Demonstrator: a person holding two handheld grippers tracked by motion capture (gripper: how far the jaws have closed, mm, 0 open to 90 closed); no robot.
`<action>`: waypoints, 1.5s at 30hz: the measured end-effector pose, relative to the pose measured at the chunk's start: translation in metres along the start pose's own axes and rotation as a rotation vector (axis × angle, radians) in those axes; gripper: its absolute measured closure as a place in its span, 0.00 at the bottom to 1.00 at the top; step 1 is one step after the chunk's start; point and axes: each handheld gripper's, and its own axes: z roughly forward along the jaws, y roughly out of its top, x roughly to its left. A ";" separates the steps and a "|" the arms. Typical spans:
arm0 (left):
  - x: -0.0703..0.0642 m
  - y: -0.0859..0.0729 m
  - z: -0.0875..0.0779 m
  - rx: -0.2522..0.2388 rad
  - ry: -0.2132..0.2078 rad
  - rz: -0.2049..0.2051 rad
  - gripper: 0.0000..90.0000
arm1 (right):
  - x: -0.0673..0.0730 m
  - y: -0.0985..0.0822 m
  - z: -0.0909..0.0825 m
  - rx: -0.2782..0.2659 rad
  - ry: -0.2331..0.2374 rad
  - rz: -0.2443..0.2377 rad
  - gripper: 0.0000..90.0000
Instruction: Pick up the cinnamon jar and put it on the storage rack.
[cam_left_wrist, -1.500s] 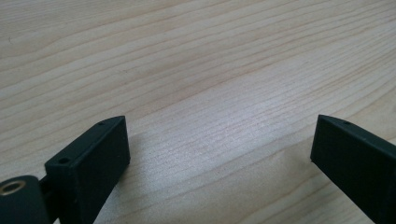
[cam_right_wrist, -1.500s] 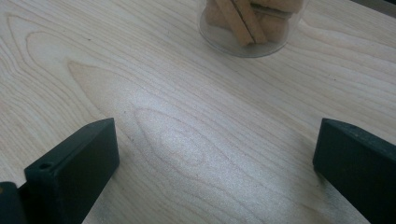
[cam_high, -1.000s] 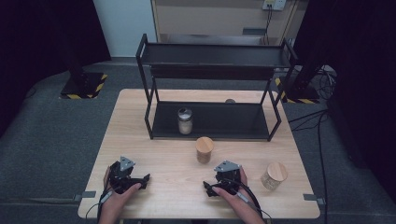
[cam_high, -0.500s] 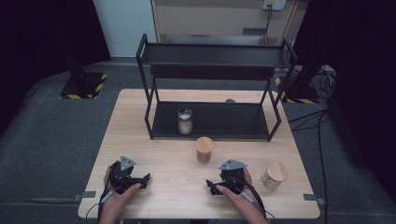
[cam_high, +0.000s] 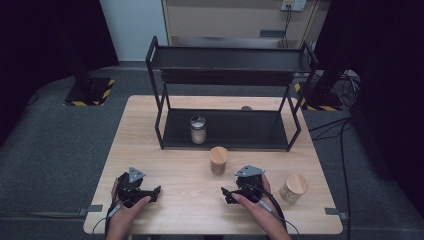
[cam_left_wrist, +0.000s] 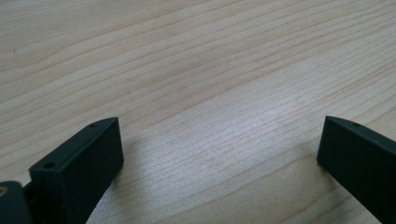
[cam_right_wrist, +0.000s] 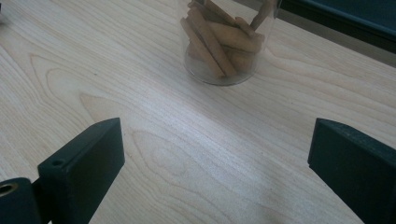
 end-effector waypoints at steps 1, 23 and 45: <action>0.000 0.000 0.000 0.000 0.000 0.000 0.00 | 0.000 0.001 0.000 0.001 0.001 -0.001 0.04; 0.000 0.000 0.000 0.000 0.000 0.000 0.00 | -0.002 0.023 0.015 -0.016 -0.017 0.017 0.05; 0.000 0.000 0.000 0.000 0.000 0.000 0.00 | -0.003 0.040 0.038 -0.048 -0.018 0.031 0.05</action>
